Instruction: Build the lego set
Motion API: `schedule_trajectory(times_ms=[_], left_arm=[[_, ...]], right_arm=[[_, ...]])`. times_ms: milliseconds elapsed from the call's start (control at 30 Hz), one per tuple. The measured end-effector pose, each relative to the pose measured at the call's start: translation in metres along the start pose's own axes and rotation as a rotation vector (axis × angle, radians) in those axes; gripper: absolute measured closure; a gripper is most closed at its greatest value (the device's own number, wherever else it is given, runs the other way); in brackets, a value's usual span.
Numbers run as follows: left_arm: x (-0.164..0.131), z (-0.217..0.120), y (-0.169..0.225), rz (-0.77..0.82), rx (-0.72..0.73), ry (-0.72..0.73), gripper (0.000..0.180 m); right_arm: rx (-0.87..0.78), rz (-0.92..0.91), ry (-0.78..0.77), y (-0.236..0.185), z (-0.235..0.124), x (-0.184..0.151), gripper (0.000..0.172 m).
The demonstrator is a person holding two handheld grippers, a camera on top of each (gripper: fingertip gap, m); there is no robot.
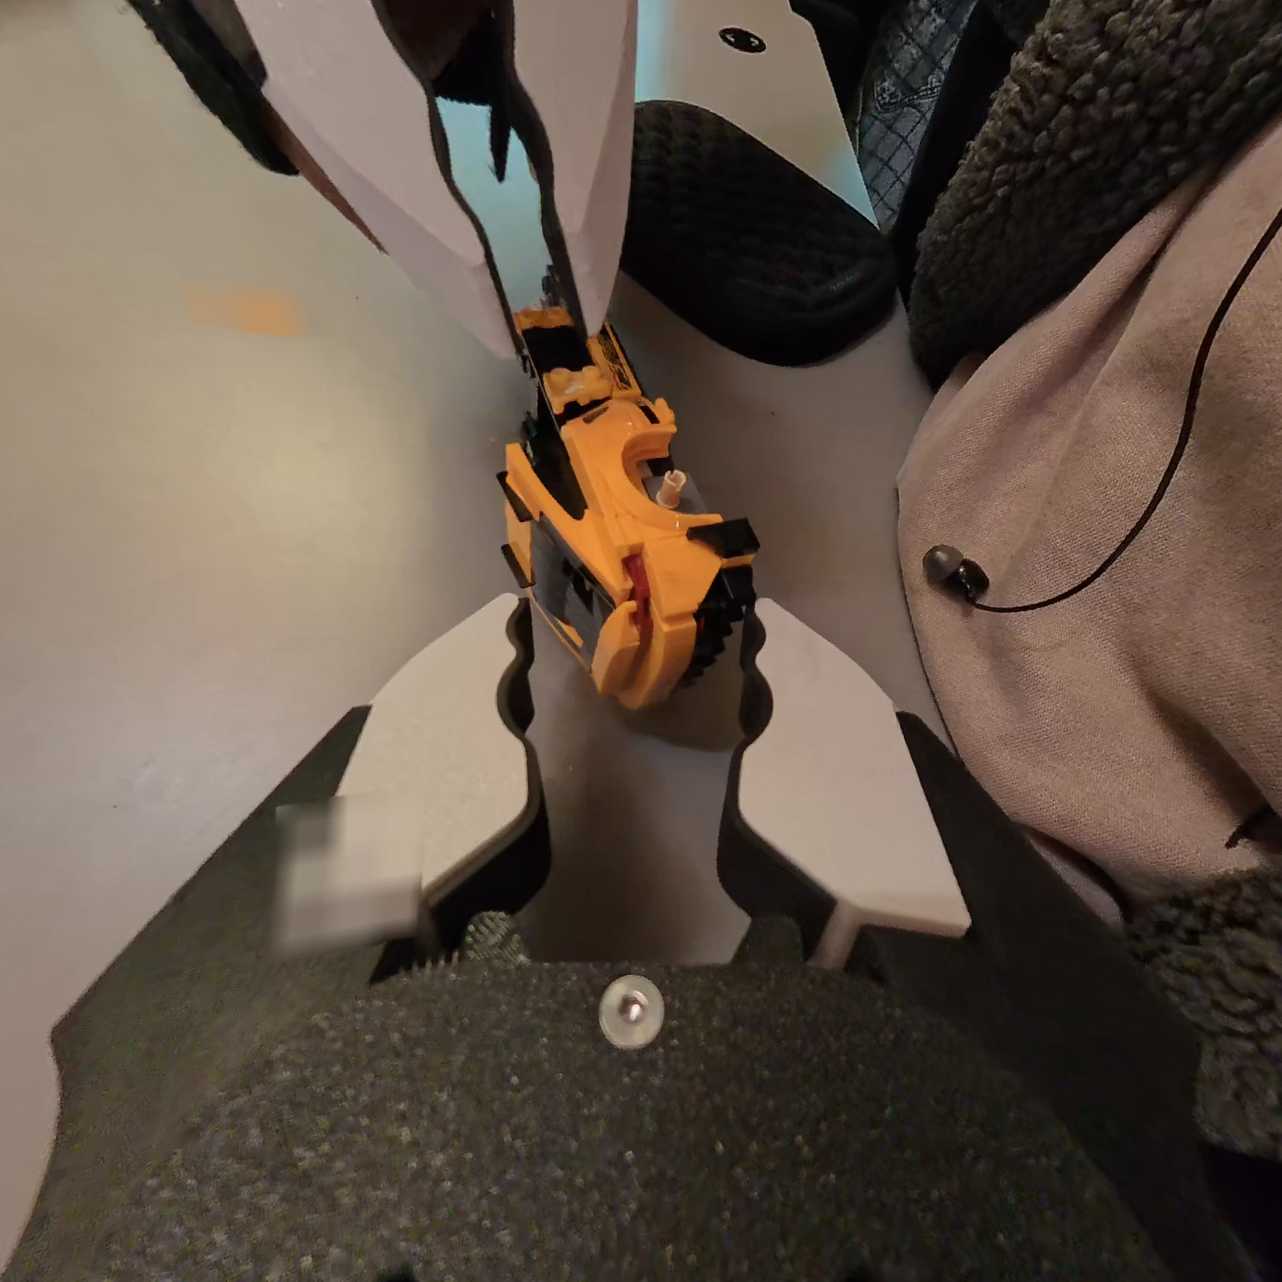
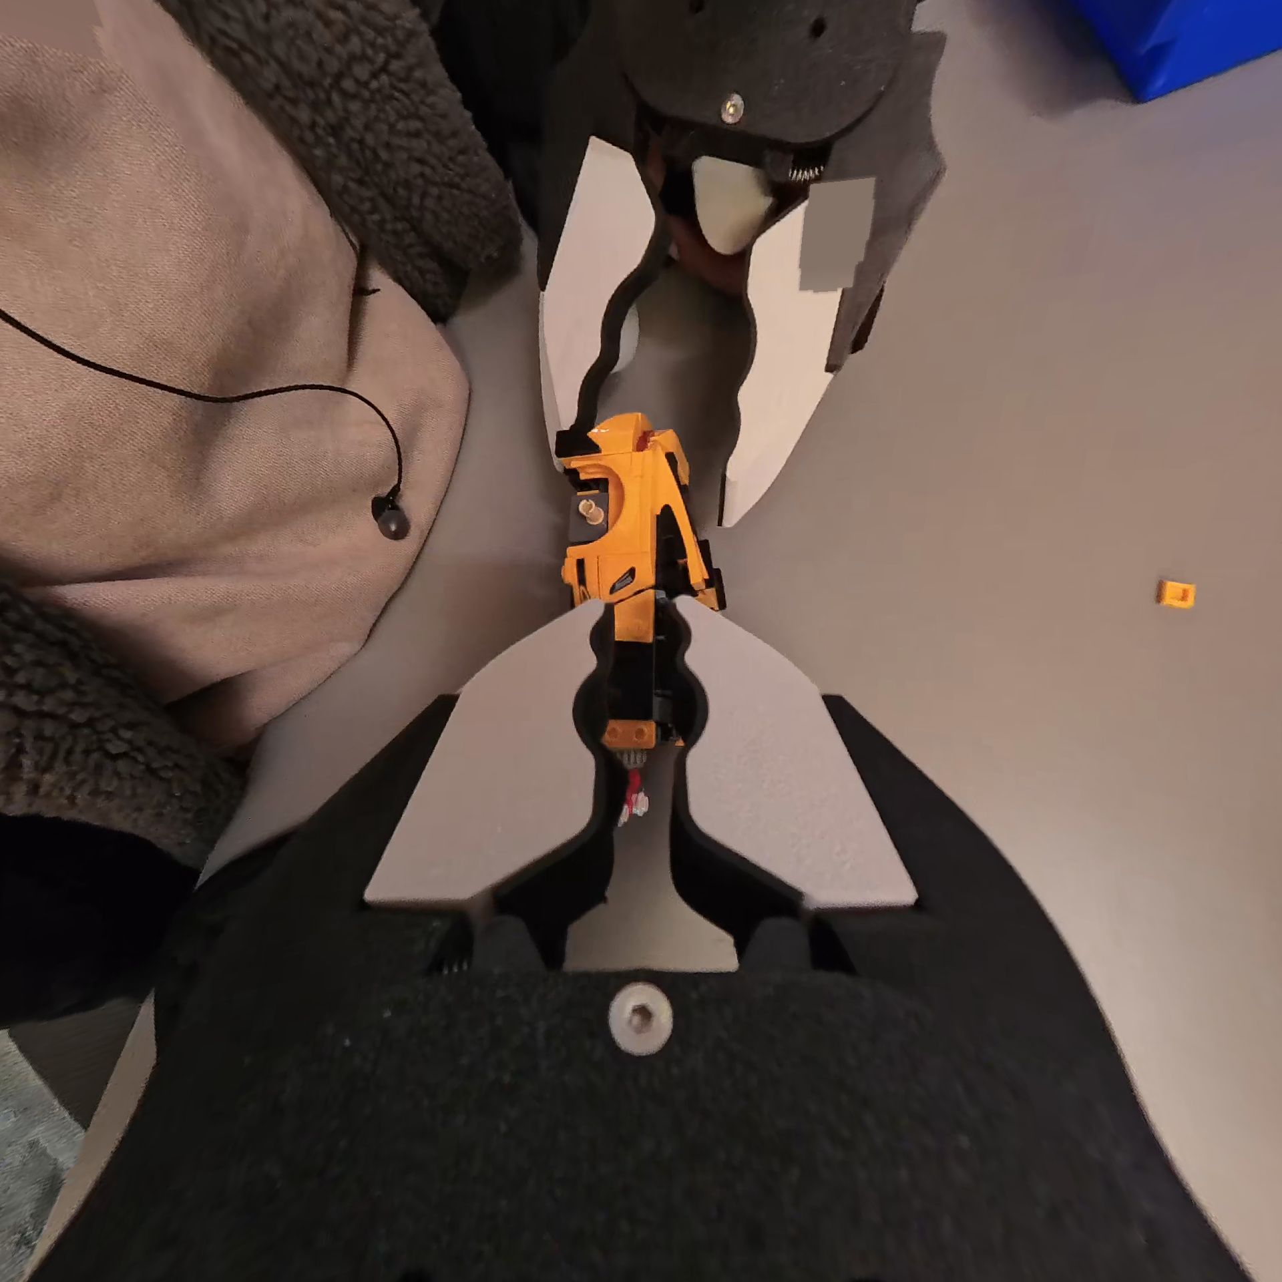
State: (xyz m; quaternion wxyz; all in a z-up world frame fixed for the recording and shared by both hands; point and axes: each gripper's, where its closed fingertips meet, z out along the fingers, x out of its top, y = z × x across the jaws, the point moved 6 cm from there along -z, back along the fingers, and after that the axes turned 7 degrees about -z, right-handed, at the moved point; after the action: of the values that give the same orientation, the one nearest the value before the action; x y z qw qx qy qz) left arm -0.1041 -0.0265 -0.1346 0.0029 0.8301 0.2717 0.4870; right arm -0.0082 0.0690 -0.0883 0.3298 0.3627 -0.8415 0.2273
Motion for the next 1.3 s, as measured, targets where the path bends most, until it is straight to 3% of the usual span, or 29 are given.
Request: schedule_trajectory(times_ms=[633, 1000, 1300], left_arm=[[0.006, -0.002, 0.009, 0.021, 0.031, 0.023, 0.136], [0.006, 0.002, 0.016, 0.047, 0.138, 0.057, 0.142], [0.006, 0.005, 0.016, 0.060, 0.142, 0.068, 0.142]], right_arm=[[-0.056, -0.005, -0.167, -0.008, 0.010, 0.004, 0.165], [-0.177, 0.177, -0.151, -0.014, 0.011, 0.004, 0.172], [-0.208, 0.081, -0.163, -0.021, 0.009, 0.006, 0.168]])
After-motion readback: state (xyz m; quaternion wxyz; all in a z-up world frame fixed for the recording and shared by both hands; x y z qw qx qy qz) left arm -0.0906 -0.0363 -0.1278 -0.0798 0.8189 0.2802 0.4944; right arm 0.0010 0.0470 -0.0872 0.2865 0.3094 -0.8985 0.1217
